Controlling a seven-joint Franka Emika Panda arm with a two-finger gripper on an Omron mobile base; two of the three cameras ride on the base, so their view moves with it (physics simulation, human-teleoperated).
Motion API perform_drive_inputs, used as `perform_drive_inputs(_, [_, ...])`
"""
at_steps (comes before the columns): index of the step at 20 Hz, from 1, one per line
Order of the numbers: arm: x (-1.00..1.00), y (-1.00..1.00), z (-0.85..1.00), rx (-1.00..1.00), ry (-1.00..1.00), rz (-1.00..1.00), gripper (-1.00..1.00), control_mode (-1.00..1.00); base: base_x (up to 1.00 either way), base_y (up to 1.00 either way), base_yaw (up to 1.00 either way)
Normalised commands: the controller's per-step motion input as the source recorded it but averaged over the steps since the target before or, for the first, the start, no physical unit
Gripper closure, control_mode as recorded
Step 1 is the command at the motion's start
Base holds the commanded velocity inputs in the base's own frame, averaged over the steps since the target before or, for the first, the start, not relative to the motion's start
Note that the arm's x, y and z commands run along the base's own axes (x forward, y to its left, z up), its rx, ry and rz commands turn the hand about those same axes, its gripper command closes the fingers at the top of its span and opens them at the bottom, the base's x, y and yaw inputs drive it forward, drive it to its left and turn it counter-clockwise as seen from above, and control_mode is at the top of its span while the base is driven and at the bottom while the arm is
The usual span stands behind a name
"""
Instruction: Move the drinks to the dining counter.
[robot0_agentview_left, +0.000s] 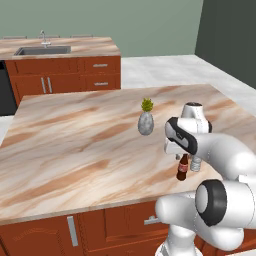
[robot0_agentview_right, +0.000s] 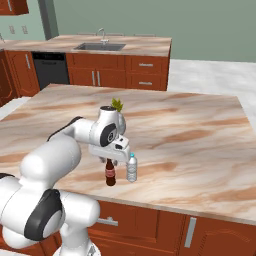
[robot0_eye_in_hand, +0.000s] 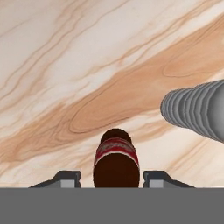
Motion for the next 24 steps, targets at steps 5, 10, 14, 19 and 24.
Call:
perform_drive_inputs(5, [0.00,0.00,0.05,0.00,0.00,0.00,1.00,-1.00,0.00,0.00,0.00])
perform_drive_inputs(10, [-0.23,0.00,0.55,-0.01,0.00,0.00,1.00,-1.00,0.00,0.00,0.00])
perform_drive_inputs(14, [-0.61,0.07,0.70,0.00,0.00,0.00,1.00,-1.00,0.00,0.00,0.00])
perform_drive_inputs(19, [-0.42,0.64,0.12,0.00,0.00,0.00,1.00,-1.00,0.00,0.00,0.00])
perform_drive_inputs(24, [-0.27,0.77,0.22,0.00,0.02,0.02,1.00,-1.00,0.00,0.00,0.00])
